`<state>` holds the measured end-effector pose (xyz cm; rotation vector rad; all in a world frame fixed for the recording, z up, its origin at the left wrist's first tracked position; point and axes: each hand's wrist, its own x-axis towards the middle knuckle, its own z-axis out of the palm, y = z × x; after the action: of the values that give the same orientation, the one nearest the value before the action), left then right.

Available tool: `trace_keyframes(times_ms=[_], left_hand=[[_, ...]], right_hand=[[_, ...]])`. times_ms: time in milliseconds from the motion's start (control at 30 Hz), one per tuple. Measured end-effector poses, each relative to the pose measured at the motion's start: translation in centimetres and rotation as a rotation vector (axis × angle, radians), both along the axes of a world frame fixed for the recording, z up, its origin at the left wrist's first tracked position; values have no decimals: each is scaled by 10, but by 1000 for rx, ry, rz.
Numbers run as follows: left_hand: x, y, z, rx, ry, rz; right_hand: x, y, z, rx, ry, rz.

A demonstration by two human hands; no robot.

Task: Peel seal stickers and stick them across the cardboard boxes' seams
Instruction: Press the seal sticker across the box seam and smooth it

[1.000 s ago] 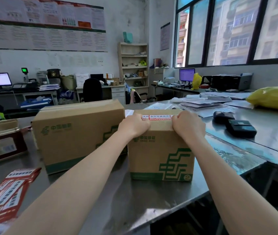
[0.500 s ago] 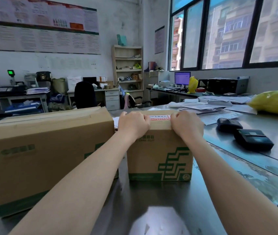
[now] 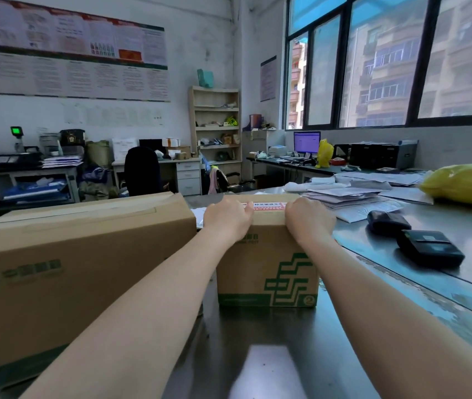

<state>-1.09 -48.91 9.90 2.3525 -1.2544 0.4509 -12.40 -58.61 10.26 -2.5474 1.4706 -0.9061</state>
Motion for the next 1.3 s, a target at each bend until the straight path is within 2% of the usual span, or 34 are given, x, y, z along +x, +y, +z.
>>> trace_keyframes(times_ms=[100, 200, 300, 433, 533, 600, 633, 700, 767, 1000, 1300], left_hand=[[-7, 19, 15, -4, 82, -53], [-8, 51, 36, -11, 14, -6], [-2, 93, 53, -30, -98, 108], [18, 170, 55, -30, -150, 348], [30, 238, 43, -57, -60, 593], [42, 276, 27, -94, 136, 705], [49, 292, 17, -166, 297, 698], [63, 311, -2, -363, 616, 550], [70, 318, -12, -493, 765, 406], [52, 326, -4, -658, 778, 315], [-20, 355, 1, -697, 746, 215]], right_hand=[[0, 12, 6, -76, 112, 6], [12, 43, 8, -163, -48, 237], [25, 93, 12, 62, -282, 523], [35, 144, 8, 452, -370, 690], [41, 166, -4, 577, -375, 732], [43, 174, -10, 616, -439, 730], [44, 179, -11, 622, -470, 728], [44, 185, -13, 599, -499, 737], [44, 190, -16, 540, -500, 748], [29, 198, -7, 441, -537, 701], [-34, 220, -18, 385, -578, 646]])
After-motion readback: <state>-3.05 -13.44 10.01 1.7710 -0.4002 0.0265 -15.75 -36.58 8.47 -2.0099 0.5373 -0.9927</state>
